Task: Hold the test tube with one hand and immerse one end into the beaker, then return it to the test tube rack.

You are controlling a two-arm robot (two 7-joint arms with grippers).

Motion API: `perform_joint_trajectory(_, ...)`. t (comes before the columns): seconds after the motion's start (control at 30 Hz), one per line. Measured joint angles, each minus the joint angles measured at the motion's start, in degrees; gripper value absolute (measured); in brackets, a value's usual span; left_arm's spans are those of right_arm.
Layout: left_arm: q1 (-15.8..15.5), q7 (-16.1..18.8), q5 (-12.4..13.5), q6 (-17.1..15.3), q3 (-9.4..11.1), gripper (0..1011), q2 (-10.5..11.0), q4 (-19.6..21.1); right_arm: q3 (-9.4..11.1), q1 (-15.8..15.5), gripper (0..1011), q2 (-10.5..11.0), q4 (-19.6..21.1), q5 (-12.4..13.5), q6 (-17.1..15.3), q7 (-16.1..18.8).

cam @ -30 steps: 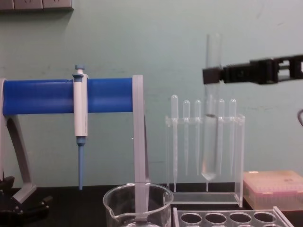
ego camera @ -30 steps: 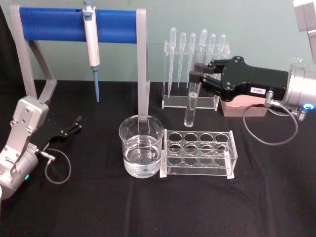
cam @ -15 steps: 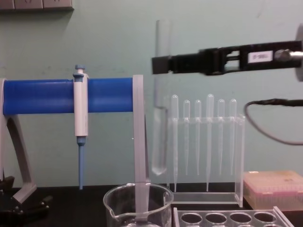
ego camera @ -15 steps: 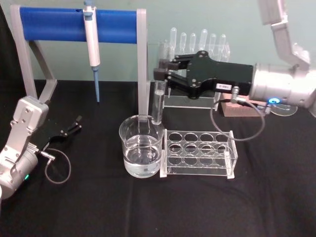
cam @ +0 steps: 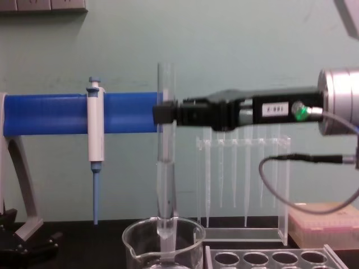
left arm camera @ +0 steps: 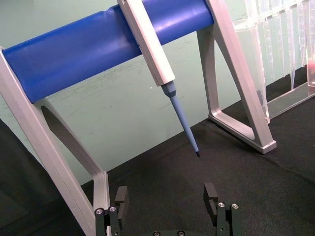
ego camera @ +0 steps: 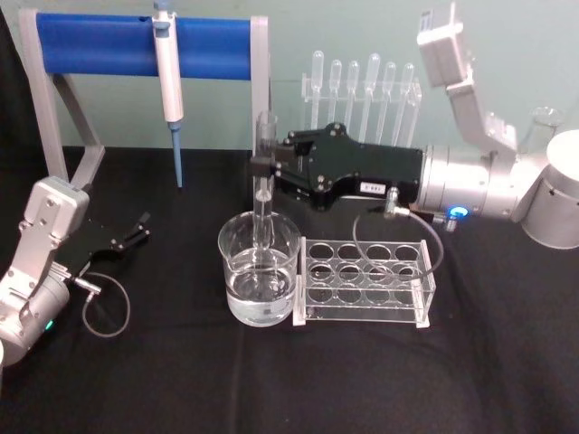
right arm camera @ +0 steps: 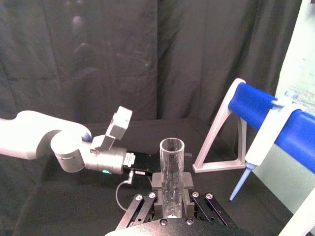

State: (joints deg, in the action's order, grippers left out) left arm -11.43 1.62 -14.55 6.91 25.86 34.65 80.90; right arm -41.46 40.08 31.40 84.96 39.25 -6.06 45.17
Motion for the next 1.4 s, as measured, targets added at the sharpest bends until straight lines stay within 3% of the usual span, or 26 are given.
perform_joint_trajectory(0.37, 0.0, 0.0, 0.0, 0.0, 0.0, 1000, 0.0, 0.0, 0.3, -2.8, 233, -1.7, -3.7, -2.9, 5.7, 0.2)
perform_joint_trajectory(0.7, 0.0, 0.0, 0.0, 0.0, 0.0, 1000, 0.0, 0.0, 0.4, -5.2, 233, -3.0, -6.4, -5.5, 8.3, -0.3)
perform_joint_trajectory(1.17, 0.0, 0.0, 0.0, 0.0, 0.0, 1000, 0.0, 0.0, 0.9, -7.1, 233, -5.1, -9.1, -8.6, 10.3, -0.9)
perform_joint_trajectory(1.4, 0.0, 0.0, 0.0, 0.0, 0.0, 1000, 0.0, 0.0, 1.4, -7.8, 233, -5.9, -10.5, -8.8, 10.0, -0.5)
